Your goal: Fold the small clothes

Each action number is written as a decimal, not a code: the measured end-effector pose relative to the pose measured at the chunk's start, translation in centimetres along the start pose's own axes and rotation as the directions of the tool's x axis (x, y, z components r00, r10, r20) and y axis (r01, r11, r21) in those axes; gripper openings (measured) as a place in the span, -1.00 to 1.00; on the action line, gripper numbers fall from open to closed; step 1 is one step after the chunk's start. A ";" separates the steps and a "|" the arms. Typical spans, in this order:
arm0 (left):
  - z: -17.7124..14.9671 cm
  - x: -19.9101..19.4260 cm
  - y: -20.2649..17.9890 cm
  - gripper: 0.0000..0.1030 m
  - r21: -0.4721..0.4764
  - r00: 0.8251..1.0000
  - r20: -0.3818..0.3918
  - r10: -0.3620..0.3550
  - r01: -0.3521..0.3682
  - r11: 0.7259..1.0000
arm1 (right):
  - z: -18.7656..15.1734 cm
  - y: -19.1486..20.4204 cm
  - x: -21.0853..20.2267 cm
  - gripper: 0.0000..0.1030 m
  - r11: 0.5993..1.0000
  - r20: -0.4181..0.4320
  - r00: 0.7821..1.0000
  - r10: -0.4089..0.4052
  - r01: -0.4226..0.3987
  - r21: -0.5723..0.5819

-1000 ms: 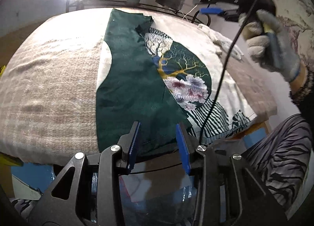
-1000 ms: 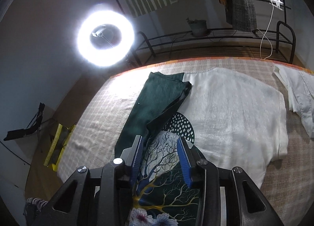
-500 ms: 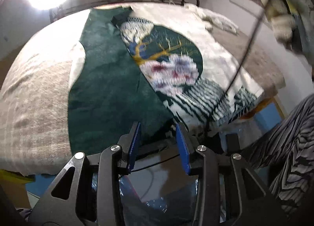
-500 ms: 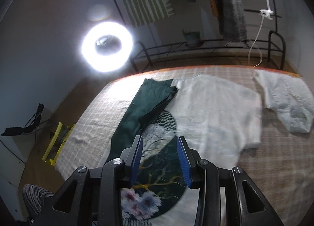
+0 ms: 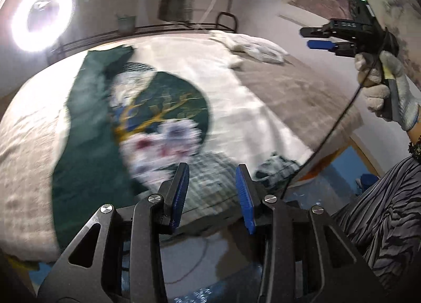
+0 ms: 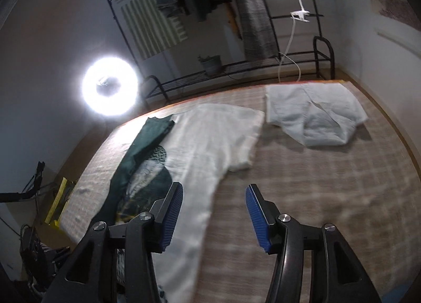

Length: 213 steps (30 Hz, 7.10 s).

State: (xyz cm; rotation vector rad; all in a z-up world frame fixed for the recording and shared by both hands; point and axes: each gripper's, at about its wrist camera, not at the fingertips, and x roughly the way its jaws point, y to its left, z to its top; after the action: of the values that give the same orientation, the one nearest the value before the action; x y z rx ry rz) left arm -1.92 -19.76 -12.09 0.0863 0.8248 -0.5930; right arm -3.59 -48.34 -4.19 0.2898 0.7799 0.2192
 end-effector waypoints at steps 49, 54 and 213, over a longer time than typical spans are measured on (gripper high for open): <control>2.6 6.0 -4.3 -0.96 -0.124 0.985 -0.052 -0.162 0.154 0.980 | 5.3 -4.2 21.8 -0.92 0.920 -0.291 0.955 -0.052 0.159 0.359; 2.0 5.5 -2.8 -0.97 -0.183 0.984 -0.043 -0.173 0.163 0.969 | 6.7 -1.5 21.9 -0.98 0.944 -0.258 0.959 -0.115 0.187 0.273; -7.1 -5.0 19.0 -0.26 -0.522 0.955 -0.270 -0.120 -0.040 0.852 | -18.0 13.0 9.9 -0.27 0.962 -0.499 0.823 0.272 -0.215 0.170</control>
State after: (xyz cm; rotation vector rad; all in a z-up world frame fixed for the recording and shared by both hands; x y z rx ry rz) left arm 0.71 0.55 -16.26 -0.3549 1.2595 -0.3783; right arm -10.81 -30.05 -18.46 0.4423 1.2981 0.5151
